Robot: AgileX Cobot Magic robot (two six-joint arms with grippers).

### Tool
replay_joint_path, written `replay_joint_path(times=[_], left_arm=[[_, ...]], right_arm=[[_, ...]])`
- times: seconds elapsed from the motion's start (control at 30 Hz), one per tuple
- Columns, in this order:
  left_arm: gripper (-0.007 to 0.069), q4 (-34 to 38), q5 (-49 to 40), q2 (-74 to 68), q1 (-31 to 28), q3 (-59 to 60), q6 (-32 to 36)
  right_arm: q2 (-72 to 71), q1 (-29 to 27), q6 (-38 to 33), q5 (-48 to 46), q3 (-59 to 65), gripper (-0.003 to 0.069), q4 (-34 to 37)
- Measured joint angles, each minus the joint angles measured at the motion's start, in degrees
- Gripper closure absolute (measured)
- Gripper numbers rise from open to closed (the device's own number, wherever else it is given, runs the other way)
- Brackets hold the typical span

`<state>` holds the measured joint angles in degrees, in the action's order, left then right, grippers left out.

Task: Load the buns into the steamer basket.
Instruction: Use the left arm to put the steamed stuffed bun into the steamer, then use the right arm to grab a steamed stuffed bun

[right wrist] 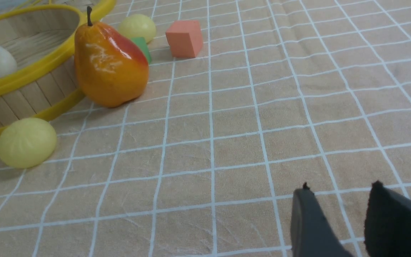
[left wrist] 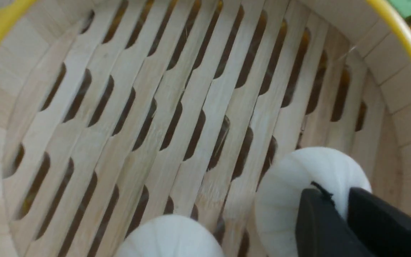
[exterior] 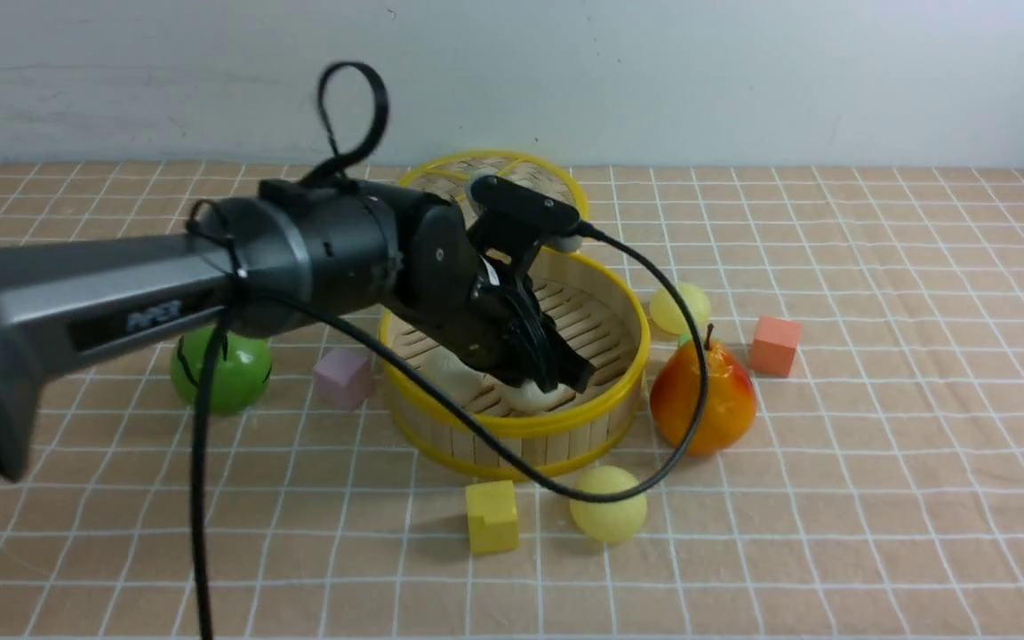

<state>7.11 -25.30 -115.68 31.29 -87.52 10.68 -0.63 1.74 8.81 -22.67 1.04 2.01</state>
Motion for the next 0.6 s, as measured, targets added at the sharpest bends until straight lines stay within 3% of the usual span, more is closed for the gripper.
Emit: replay_joint_path(times=[0.13,0.27,0.33,0.4,0.47,0.53,0.57,0.6], left_arm=[[0.0307,-2.25,0.32,-2.97,0.0,-3.5,-2.82],[0.0193,-2.67,-2.68,-1.02,0.0,-4.72,-5.49],[0.018,-2.61,-5.71,2.02,0.0,-4.99,-6.56],[0.0207,-2.38,-8.79,6.64,0.0,-5.06,-8.04],[0.0296,-2.38,-12.46,13.22,0.0,-4.47,-9.99],[0.0433,-2.19,-13.48,20.9,0.0,-2.1,-10.68],[0.0447,-2.11,-13.48,21.71,0.0,-1.31,-10.68],[0.0525,-1.87,-13.31,25.84,0.0,1.14,-10.68]], right_arm=[[0.0,0.0,0.0,0.0,0.0,0.0419,0.0],[0.0,0.0,0.0,0.0,0.0,0.0419,0.0],[0.0,0.0,0.0,0.0,0.0,0.0419,0.0],[0.0,0.0,0.0,0.0,0.0,0.0419,0.0],[0.0,0.0,0.0,0.0,0.0,0.0419,0.0],[0.0,0.0,0.0,0.0,0.0,0.0419,0.0],[0.0,0.0,0.0,0.0,0.0,0.0419,0.0],[0.0,0.0,0.0,0.0,0.0,0.0419,0.0]])
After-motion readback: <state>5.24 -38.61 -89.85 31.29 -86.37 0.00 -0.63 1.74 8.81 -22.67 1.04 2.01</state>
